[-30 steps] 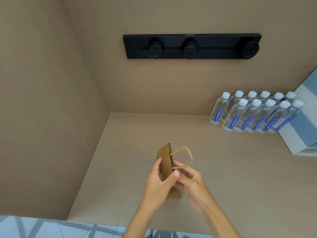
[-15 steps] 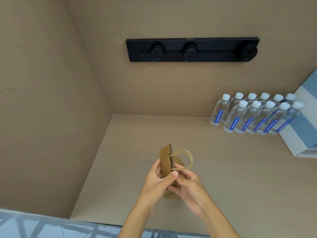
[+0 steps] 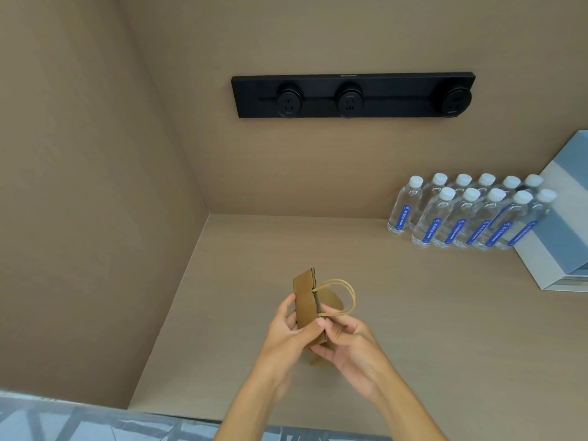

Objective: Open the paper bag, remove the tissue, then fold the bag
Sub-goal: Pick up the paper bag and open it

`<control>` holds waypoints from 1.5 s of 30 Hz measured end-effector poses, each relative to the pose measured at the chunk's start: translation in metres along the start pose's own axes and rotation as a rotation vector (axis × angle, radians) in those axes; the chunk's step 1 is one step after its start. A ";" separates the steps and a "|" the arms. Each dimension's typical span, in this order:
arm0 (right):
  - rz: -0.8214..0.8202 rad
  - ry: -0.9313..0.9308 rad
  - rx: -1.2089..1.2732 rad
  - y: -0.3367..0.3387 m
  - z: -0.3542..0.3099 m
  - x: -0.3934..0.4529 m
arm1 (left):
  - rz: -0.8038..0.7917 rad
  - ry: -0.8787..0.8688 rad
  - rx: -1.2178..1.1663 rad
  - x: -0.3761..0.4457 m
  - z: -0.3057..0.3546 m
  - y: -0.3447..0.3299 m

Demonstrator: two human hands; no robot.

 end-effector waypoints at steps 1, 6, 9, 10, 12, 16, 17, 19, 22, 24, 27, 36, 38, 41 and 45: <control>-0.008 0.000 -0.007 0.000 0.000 0.001 | 0.001 0.002 0.011 -0.001 0.001 -0.001; -0.001 0.001 -0.017 0.001 0.001 0.005 | 0.037 0.031 0.024 -0.002 0.005 -0.001; 0.010 0.045 -0.086 0.001 -0.001 0.006 | 0.078 0.056 0.000 -0.002 0.007 0.002; 0.035 0.069 -0.159 0.001 -0.004 0.006 | 0.098 0.058 0.008 -0.001 0.008 0.005; 0.152 0.104 -0.456 0.001 -0.010 0.006 | 0.146 0.069 0.086 -0.001 0.011 0.009; 0.310 0.080 -0.912 -0.005 -0.016 0.007 | 0.233 0.036 0.504 -0.003 0.025 0.012; 0.324 0.082 -0.948 -0.006 -0.018 0.007 | 0.251 0.033 0.596 -0.003 0.028 0.013; 0.386 0.145 -1.048 -0.007 -0.029 0.004 | 0.318 0.051 0.767 -0.003 0.037 0.024; 0.470 0.265 -1.195 -0.012 -0.053 -0.011 | 0.365 0.101 0.957 -0.004 0.054 0.039; 0.464 0.296 -1.261 -0.017 -0.063 -0.023 | 0.343 0.115 1.068 -0.004 0.067 0.039; 0.458 0.313 -1.396 -0.024 -0.068 -0.036 | 0.343 0.099 1.169 0.003 0.082 0.036; 0.242 0.392 -1.734 -0.031 -0.068 -0.039 | 0.288 0.014 1.079 0.024 0.097 0.020; 0.180 0.391 -1.753 -0.031 -0.071 -0.038 | 0.331 -0.051 0.995 0.028 0.096 0.016; 0.111 0.403 -1.745 -0.036 -0.080 -0.042 | 0.417 -0.197 0.933 0.026 0.097 0.010; -0.001 0.399 -1.927 -0.041 -0.085 -0.049 | 0.403 -0.378 0.893 0.024 0.091 0.002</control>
Point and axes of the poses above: each hand's wrist, its own x-axis towards the middle knuckle, its own y-axis out of the back of the hand, z = x × y, the point moved 5 cm from there along x, towards the middle knuckle, and after that the axes turned 3 degrees about -z, right-handed, at the moved point
